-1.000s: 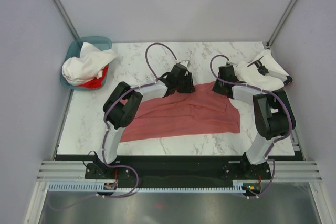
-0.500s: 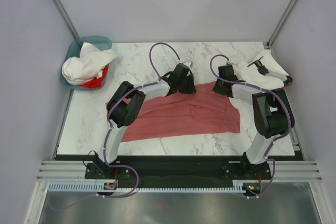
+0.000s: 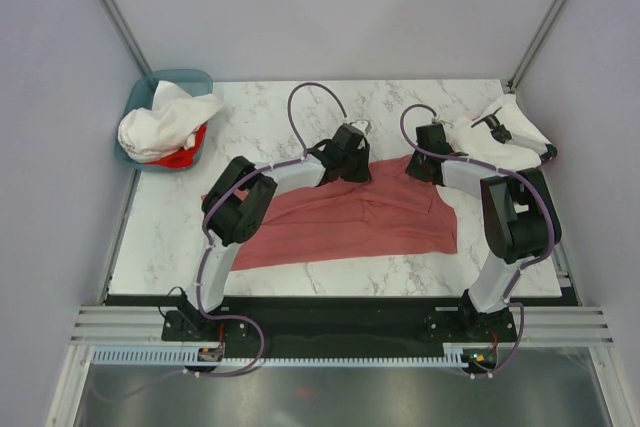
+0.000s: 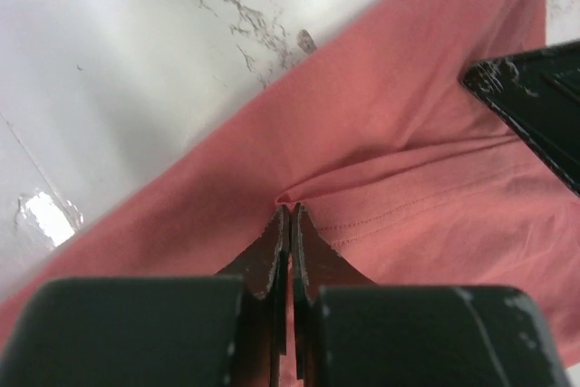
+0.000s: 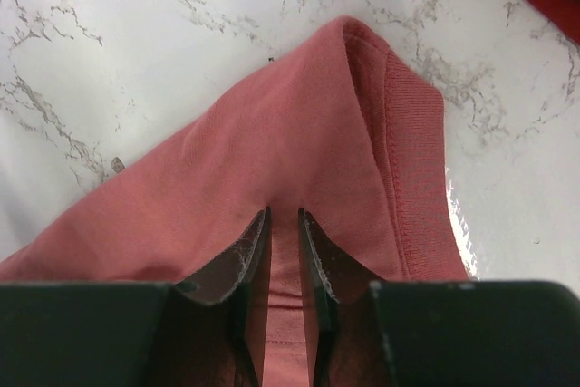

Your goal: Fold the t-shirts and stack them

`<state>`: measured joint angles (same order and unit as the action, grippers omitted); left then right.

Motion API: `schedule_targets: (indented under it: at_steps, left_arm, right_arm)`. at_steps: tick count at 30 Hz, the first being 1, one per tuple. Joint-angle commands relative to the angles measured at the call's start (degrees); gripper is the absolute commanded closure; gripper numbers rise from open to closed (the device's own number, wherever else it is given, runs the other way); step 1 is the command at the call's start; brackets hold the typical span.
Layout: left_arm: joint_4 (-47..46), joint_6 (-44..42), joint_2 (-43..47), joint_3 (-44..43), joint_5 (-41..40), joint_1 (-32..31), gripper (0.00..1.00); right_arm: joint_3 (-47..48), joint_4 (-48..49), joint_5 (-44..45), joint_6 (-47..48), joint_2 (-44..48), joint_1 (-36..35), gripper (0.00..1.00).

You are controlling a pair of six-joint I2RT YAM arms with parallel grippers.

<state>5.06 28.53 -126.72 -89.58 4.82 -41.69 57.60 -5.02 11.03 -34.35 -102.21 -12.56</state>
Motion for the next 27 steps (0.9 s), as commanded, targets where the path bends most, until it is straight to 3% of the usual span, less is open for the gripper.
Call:
schedule_targets:
  at_steps: [1, 12, 27]
  left_arm:
    - [-3.47, -2.87, 5.94, 4.48, 0.01, -1.55, 0.98]
    - [-16.04, -3.31, 18.51, 19.08, 1.51, -2.95, 0.98]
    - [-20.35, 0.03, 27.04, 34.37, 7.84, -6.12, 0.98]
  right_arm:
    - [2.07, -0.08, 0.93, -0.72, -0.71, 0.34, 0.74]
    - [2.16, -0.87, 0.31, -1.25, -1.23, 1.04, 0.74]
    - [1.9, -1.22, -0.65, -1.51, -0.97, 1.66, 0.73]
